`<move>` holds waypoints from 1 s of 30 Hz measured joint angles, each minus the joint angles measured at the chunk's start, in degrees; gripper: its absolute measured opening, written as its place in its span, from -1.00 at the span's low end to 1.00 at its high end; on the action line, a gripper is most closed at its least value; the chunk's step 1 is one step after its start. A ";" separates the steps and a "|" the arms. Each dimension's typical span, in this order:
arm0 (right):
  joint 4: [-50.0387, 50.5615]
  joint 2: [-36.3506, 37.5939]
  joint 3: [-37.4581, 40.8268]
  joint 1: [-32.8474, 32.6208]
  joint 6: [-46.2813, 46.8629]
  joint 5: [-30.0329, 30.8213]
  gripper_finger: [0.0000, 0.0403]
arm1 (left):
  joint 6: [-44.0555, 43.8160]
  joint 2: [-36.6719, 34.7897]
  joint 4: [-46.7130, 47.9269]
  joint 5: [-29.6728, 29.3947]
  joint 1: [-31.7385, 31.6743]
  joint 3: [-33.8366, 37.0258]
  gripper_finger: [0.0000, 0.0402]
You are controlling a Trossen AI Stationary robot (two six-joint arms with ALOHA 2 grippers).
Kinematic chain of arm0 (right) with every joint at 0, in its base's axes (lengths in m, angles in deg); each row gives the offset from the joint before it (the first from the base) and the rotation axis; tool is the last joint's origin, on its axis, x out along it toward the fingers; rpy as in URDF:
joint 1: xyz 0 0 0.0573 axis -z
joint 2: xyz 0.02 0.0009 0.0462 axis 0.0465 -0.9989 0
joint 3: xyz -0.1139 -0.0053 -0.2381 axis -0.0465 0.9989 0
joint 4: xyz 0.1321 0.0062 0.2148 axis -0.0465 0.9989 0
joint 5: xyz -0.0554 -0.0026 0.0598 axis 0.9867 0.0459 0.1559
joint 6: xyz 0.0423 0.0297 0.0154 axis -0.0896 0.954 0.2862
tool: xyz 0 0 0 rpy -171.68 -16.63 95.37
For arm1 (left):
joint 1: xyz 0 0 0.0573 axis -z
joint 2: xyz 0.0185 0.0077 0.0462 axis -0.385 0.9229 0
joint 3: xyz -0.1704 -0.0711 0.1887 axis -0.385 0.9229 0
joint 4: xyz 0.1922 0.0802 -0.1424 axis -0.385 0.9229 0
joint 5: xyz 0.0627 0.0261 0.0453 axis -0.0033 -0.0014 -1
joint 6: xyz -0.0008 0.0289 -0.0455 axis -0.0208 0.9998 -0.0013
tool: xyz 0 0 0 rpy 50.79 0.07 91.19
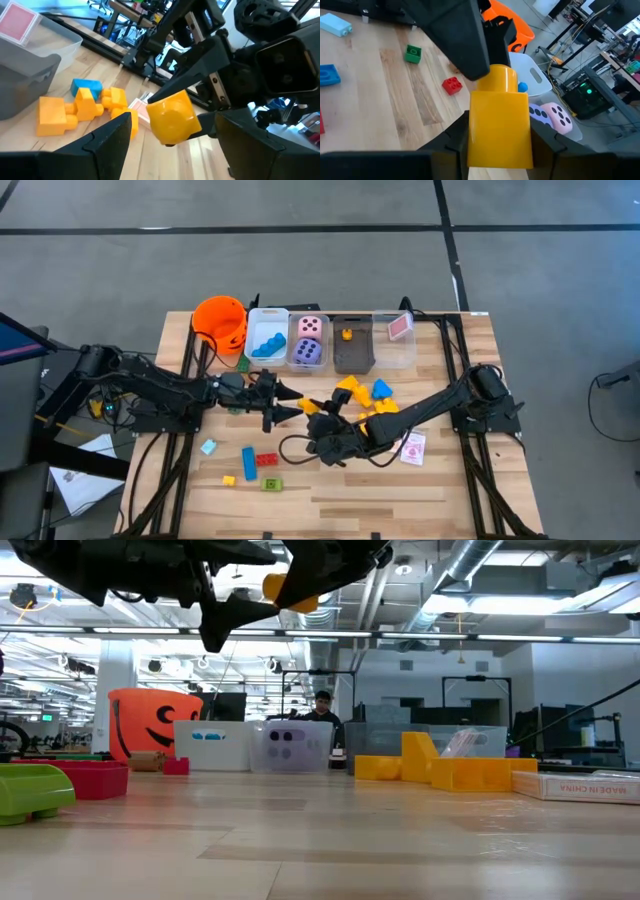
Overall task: Pick & Place Toys
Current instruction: Put the yellow stud game piece into the white bin
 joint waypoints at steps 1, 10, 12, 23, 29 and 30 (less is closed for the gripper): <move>-0.09 0.00 0.00 0.00 -0.07 0.00 -0.37 | 0.00 0.21 -0.06 0.00 0.00 0.00 0.39; -1.60 0.00 0.00 0.00 -0.88 -1.53 -0.37 | 0.04 0.44 -1.21 0.00 0.00 0.00 0.39; -1.73 0.00 0.00 0.00 -0.88 -1.54 -0.37 | 0.04 0.44 -1.15 0.00 0.00 -0.01 0.39; -3.23 0.00 0.02 -0.24 -2.26 -1.55 -0.37 | 0.48 0.44 -0.80 0.00 0.00 -0.02 0.21; -3.19 0.00 0.07 -0.22 -2.37 -1.55 -0.37 | 0.50 0.40 -0.86 0.09 0.07 -0.09 -0.07; -3.17 0.00 0.07 -0.20 -2.37 -1.51 -0.37 | 0.50 0.40 -0.86 0.09 0.07 -0.09 -0.12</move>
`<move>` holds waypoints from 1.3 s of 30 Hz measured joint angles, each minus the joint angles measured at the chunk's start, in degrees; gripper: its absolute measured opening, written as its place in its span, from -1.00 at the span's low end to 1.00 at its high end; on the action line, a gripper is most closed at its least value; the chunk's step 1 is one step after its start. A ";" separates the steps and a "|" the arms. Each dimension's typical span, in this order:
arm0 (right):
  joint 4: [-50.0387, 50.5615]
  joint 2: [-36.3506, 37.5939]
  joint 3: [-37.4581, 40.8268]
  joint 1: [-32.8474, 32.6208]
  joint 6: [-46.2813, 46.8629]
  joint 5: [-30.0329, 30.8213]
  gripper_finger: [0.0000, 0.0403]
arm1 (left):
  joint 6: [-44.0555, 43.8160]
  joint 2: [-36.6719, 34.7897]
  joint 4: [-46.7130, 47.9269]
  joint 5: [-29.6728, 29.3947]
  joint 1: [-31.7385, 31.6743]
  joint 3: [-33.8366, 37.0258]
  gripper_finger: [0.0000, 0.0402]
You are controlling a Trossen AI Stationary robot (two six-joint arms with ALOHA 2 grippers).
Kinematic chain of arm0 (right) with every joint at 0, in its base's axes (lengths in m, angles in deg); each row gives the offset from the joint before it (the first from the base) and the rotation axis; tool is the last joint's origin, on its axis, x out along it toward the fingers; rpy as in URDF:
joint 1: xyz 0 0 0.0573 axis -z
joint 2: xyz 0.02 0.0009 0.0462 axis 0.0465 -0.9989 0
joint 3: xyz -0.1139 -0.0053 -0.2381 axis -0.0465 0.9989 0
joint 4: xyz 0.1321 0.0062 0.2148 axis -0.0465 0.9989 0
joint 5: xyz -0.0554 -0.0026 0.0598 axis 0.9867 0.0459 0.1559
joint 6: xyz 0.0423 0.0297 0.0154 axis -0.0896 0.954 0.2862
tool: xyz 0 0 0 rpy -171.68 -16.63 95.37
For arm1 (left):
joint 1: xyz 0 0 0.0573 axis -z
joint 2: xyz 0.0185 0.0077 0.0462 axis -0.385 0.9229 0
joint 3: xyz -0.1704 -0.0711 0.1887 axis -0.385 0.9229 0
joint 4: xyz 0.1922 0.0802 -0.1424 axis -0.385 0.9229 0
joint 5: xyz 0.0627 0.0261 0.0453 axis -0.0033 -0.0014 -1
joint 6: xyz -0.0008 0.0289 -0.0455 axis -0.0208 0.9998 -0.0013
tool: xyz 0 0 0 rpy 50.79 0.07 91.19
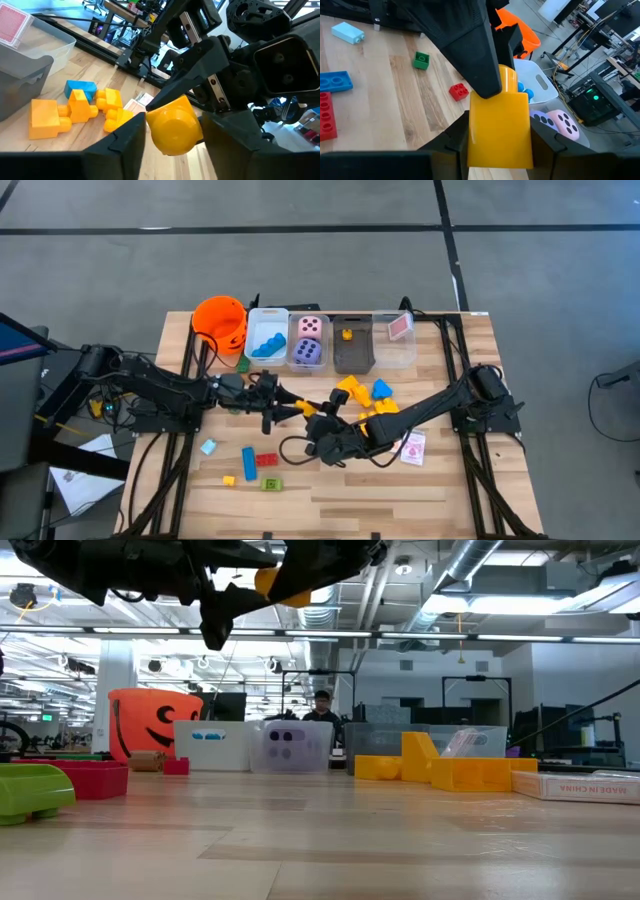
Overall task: Pick & Place Toys
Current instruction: Put the yellow stud game piece into the white bin
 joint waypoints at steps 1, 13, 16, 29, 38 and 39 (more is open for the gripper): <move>0.13 0.00 0.00 0.00 0.00 0.07 -0.37 | 0.00 -0.04 0.00 0.00 0.00 0.00 -0.17; -0.64 0.07 -0.02 -0.05 0.19 0.22 -0.13 | 2.48 0.07 0.92 -0.54 -0.07 0.02 -0.46; -0.40 0.07 -0.02 -0.07 0.17 0.20 -0.07 | 3.52 0.07 1.96 -0.46 -0.08 0.02 -0.46; -1.09 0.05 -0.02 -1.63 -2.88 1.72 0.00 | 3.88 0.04 16.59 -13.74 -6.73 0.04 -0.46; -1.01 0.04 -0.02 -1.14 -2.99 1.97 -0.03 | 11.85 0.03 23.31 -40.60 -11.82 0.07 -0.46; -1.01 0.04 -0.02 -1.05 -2.97 1.97 -0.03 | 12.58 0.02 23.26 -41.37 -12.44 0.07 -0.46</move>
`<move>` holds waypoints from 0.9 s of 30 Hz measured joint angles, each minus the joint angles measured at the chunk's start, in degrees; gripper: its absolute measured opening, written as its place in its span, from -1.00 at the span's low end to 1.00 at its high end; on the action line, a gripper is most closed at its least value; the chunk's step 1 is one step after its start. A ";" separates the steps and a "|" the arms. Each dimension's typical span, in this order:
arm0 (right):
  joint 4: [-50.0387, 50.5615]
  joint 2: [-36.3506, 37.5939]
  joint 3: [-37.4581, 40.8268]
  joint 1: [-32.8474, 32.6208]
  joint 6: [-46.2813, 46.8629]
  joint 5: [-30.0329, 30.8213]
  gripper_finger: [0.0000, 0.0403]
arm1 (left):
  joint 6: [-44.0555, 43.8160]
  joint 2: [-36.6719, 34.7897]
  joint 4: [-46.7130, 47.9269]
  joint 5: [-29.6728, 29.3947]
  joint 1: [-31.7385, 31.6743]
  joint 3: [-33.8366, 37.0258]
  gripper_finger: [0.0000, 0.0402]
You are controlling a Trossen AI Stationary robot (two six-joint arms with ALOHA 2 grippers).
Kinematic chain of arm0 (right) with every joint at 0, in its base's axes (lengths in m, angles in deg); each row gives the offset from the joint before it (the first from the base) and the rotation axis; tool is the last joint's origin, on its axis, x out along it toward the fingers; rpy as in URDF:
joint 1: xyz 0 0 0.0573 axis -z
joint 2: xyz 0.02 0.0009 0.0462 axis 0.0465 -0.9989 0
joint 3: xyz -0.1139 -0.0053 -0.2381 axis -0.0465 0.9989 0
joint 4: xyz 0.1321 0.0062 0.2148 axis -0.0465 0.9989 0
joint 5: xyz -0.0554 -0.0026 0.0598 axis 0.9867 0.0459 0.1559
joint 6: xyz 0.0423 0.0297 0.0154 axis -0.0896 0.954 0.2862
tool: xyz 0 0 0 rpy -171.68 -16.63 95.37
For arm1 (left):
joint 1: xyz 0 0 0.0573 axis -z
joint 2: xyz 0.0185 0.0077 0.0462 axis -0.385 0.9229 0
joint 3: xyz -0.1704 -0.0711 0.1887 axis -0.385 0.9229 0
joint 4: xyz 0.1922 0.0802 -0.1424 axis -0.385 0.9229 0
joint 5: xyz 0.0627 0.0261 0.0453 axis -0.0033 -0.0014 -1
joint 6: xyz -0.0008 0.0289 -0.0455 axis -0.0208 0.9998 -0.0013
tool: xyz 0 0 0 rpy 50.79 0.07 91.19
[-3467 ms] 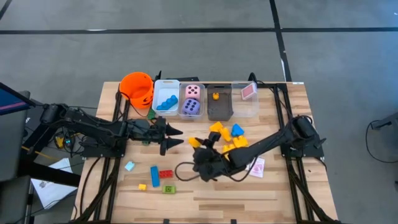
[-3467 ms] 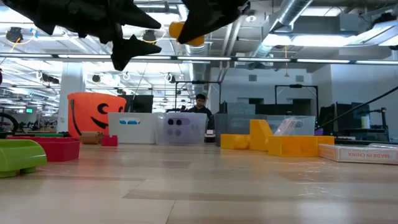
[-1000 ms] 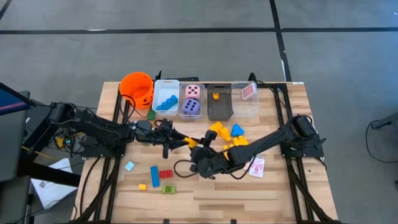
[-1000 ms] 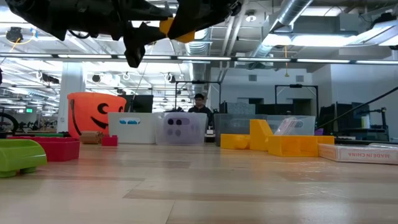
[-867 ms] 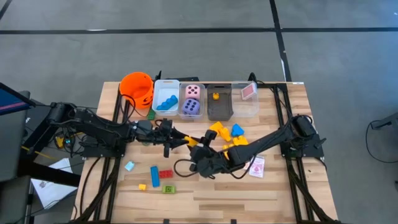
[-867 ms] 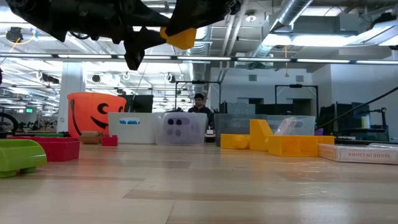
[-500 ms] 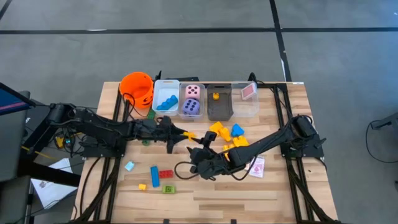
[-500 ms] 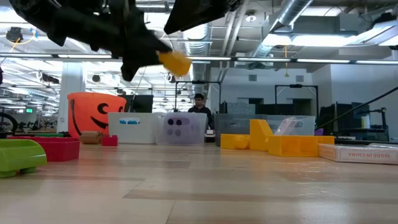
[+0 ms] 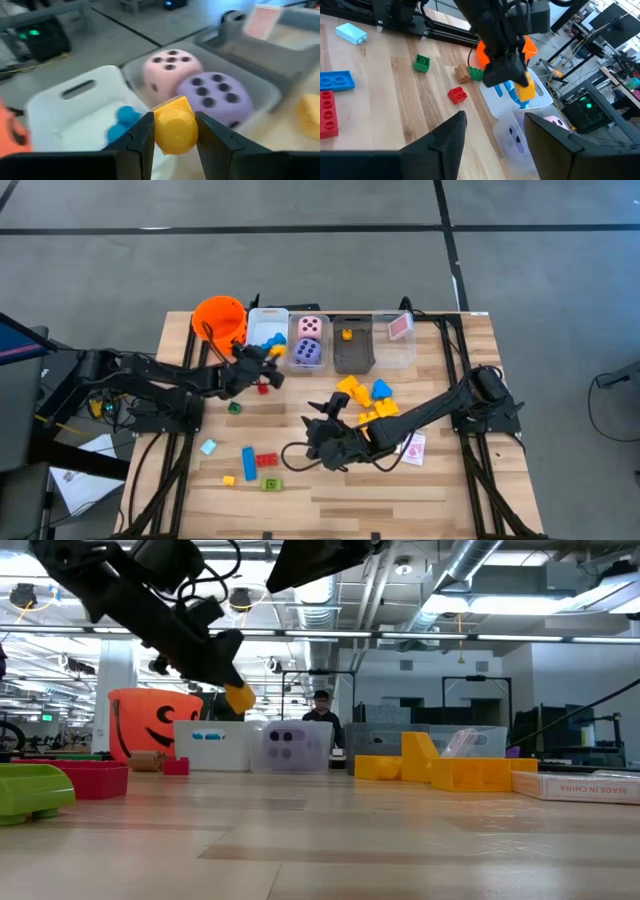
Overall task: Pick & Place Toys
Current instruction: Put the yellow stud game piece into the white bin
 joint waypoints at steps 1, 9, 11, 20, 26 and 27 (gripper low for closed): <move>0.00 0.00 0.00 0.02 0.10 0.00 -0.03 | 1.00 0.00 0.10 -0.23 -0.65 0.00 -0.46; 0.00 0.00 -0.01 -0.03 0.15 0.00 -0.03 | 3.16 0.00 0.14 -2.27 -4.94 0.00 -0.15; 0.02 0.00 -0.01 -0.03 0.15 0.00 -0.03 | 3.16 0.00 0.22 -2.24 -5.20 0.00 -0.03; 0.28 -0.02 0.00 -0.11 0.20 -0.02 -0.03 | 1.92 -0.01 -0.01 8.48 -4.08 0.00 0.22; 5.88 -0.02 0.00 -0.46 6.26 -1.38 -0.03 | -3.07 -0.11 -5.02 37.91 -3.89 0.00 0.21; 7.16 -0.04 0.00 -0.46 7.44 -1.63 -0.03 | -3.07 -0.11 -6.26 42.77 -3.73 0.00 0.20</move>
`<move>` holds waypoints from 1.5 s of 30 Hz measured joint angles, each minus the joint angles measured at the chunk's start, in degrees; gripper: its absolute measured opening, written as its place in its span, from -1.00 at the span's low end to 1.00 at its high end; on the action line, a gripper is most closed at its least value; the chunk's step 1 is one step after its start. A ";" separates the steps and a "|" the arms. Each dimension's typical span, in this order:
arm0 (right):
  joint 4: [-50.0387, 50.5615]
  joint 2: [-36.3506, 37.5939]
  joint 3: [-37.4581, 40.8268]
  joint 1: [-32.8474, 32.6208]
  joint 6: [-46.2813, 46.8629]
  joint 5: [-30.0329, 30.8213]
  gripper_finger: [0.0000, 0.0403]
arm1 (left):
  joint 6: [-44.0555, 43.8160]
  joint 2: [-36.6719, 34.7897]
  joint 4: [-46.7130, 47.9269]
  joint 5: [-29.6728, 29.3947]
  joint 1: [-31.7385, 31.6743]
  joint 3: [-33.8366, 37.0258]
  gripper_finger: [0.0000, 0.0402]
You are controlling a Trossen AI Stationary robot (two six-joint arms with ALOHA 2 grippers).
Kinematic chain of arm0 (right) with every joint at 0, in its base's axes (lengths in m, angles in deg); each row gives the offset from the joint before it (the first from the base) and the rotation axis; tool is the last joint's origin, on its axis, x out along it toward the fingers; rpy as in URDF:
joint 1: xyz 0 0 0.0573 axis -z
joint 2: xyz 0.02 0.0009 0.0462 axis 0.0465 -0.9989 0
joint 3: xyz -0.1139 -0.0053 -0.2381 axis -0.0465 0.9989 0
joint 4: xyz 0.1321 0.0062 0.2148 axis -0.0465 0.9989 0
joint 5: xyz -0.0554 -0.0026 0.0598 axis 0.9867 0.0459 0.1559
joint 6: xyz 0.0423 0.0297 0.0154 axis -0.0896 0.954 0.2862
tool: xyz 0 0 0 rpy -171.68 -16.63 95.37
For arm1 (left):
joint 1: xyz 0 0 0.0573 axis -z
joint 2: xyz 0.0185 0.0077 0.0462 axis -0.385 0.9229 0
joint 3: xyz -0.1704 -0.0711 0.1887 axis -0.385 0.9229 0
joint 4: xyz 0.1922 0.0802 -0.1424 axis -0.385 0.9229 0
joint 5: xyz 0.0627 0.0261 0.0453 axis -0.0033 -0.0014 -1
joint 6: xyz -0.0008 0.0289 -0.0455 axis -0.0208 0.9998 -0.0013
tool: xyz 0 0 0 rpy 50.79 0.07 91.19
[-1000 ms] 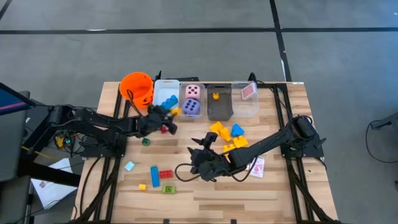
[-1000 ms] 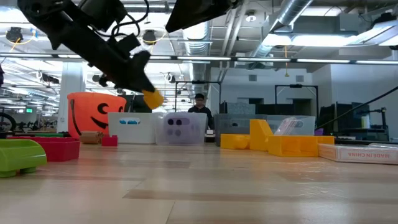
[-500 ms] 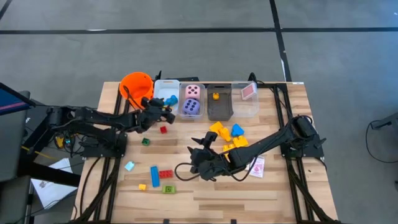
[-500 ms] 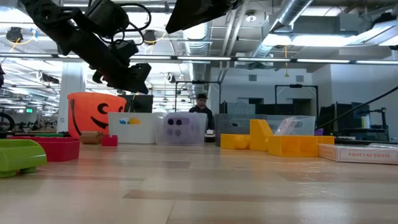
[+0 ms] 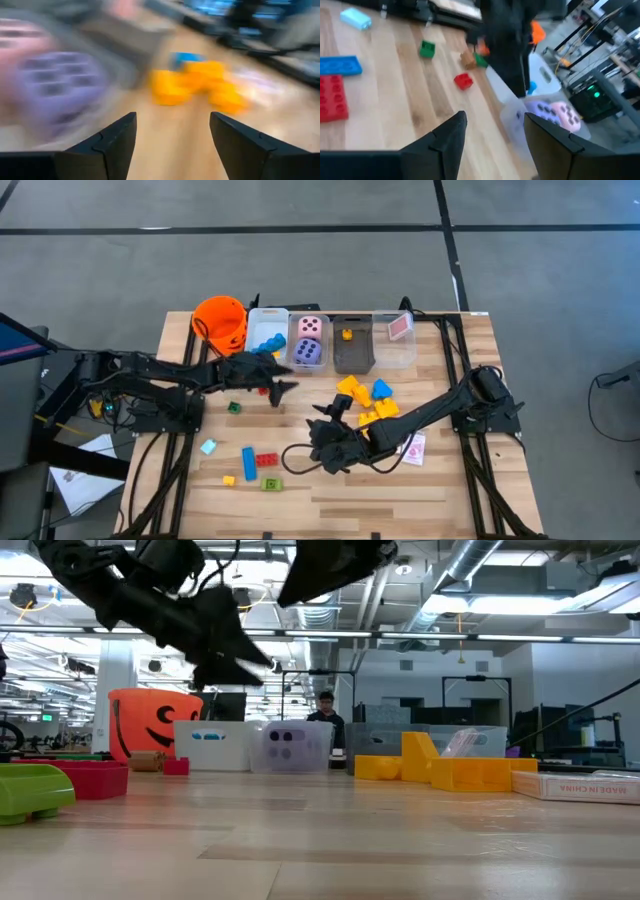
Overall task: Pick & Place Toys
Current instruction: Put the yellow stud game piece into the white bin
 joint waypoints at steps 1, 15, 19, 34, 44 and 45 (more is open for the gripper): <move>1.37 -0.01 -0.01 0.00 1.22 -0.05 -0.03 | 0.12 0.00 -1.04 3.91 0.37 0.00 0.19; 29.12 -0.01 0.00 -0.53 27.44 0.12 -0.03 | 9.14 13.84 -18.13 -9.14 8.44 0.00 0.21; 40.07 -0.01 0.00 -1.53 38.22 1.74 -0.03 | 9.21 22.45 -24.72 -9.18 7.80 -1.00 0.27; 68.47 -0.01 -0.02 -7.70 71.87 4.69 -0.03 | 16.31 42.85 -24.82 -9.19 7.45 -17.41 0.43; 68.26 -0.01 -0.02 -8.35 72.73 6.00 -0.03 | 16.00 47.12 -23.64 -9.17 4.22 -20.30 0.43; 68.15 -0.01 -0.02 -8.35 72.73 6.02 -0.03 | 15.91 47.10 -23.56 -9.21 3.91 -20.22 0.43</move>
